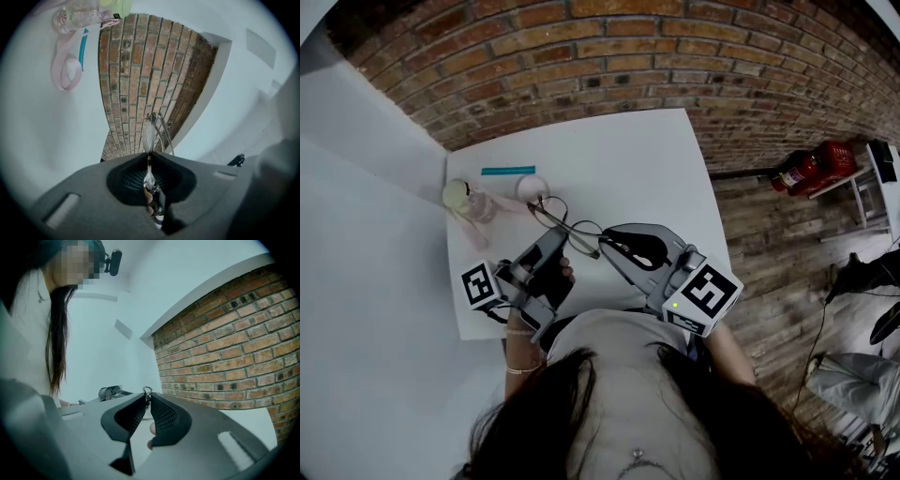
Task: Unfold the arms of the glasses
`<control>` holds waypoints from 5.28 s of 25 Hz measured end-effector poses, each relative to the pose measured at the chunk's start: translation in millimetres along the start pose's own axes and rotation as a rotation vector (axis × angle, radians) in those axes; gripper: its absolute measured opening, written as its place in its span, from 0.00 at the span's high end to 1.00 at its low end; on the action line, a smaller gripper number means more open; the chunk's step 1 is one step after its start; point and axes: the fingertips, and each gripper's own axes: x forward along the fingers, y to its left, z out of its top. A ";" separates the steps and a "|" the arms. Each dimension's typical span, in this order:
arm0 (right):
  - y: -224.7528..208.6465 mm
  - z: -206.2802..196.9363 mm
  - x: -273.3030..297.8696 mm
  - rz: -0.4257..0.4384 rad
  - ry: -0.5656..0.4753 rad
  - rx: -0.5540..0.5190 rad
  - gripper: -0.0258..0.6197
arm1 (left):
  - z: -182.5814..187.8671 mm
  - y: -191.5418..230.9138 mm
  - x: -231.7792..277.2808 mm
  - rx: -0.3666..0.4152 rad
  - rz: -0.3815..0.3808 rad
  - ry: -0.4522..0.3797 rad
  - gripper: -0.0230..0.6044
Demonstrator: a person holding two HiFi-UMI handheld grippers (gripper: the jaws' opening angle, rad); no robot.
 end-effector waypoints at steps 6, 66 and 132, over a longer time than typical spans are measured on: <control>-3.5 4.4 -2.6 -0.011 -0.023 0.010 0.89 | -4.7 8.0 -1.3 0.018 0.041 0.021 0.93; -22.0 25.7 -16.2 -0.100 -0.109 0.018 0.89 | -64.1 84.4 -12.6 0.302 0.431 0.395 0.93; 0.3 -4.9 17.5 0.003 0.019 0.052 0.88 | -46.0 33.7 14.2 0.548 0.365 0.281 0.93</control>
